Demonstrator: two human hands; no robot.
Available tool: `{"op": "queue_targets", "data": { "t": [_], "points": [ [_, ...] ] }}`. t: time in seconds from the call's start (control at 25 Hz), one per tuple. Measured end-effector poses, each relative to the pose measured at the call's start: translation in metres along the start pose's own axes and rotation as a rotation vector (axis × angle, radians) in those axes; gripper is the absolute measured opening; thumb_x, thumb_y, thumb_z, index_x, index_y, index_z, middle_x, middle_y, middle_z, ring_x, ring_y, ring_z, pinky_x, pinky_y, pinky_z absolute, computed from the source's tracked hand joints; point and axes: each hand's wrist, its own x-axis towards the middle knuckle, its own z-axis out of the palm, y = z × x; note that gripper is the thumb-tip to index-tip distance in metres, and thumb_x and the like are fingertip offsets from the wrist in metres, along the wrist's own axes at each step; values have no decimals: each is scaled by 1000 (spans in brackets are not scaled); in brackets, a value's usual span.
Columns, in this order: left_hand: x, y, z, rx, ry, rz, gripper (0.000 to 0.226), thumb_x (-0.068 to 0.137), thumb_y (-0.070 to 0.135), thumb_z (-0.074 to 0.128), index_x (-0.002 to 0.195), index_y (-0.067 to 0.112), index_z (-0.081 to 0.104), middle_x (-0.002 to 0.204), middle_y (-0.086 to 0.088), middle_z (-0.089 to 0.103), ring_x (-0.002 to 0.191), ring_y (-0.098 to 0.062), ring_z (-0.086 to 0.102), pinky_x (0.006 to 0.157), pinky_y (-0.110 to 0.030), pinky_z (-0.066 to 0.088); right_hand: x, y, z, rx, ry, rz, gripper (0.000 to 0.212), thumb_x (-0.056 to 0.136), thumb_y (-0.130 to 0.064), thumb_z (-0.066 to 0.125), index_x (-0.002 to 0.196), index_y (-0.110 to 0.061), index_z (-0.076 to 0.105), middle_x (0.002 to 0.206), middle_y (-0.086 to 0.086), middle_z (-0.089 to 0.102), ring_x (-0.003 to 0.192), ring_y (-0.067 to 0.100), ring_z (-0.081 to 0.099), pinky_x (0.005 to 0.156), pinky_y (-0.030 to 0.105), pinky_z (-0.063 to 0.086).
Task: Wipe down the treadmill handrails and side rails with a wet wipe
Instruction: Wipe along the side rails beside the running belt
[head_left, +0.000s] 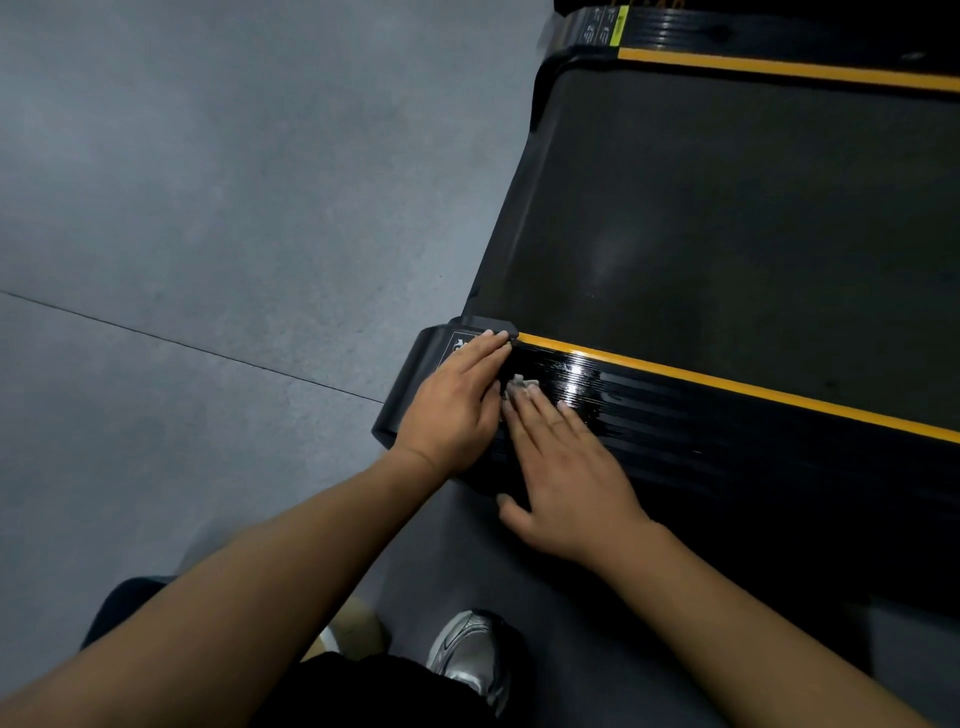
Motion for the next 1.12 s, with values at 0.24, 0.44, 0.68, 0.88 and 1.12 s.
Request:
{"op": "queue_targets", "data": {
  "t": [0.24, 0.44, 0.68, 0.88, 1.12],
  "points": [
    [0, 1, -1, -8, 7, 21, 50, 99, 19, 46, 148, 9, 54, 157, -3, 48, 149, -15, 38, 124, -32, 28, -18, -9, 6, -15, 2, 29, 101, 81, -62, 44, 159, 0, 26, 168, 19, 18, 158, 29, 12, 124, 45, 11],
    [-1, 1, -1, -22, -1, 16, 50, 100, 20, 45, 148, 9, 53, 157, -2, 48, 149, -15, 37, 125, -32, 27, -29, -8, 6, -52, -16, 22, 99, 82, -59, 43, 161, -2, 23, 170, 16, 15, 159, 27, 10, 124, 46, 12],
    [-1, 2, -2, -17, -20, 7, 51, 100, 22, 44, 150, 11, 52, 159, 0, 45, 151, -14, 34, 125, -30, 25, -26, -32, 12, -13, 17, -23, 96, 81, -56, 44, 158, 0, 31, 168, 20, 20, 158, 30, 12, 124, 45, 12],
    [-2, 4, -3, -11, -17, 31, 52, 100, 21, 44, 149, 9, 52, 158, -3, 47, 150, -16, 35, 125, -33, 26, -57, -5, 14, -48, 38, 8, 95, 82, -49, 54, 161, -4, 25, 170, 14, 17, 159, 26, 12, 124, 45, 16],
    [-1, 1, -2, 27, -62, 82, 52, 97, 16, 44, 148, 9, 53, 160, -3, 44, 153, -18, 30, 127, -34, 20, -35, -34, 21, -56, 65, -30, 97, 81, -49, 61, 158, 0, 30, 168, 19, 20, 158, 30, 15, 125, 46, 15]
  ]
}}
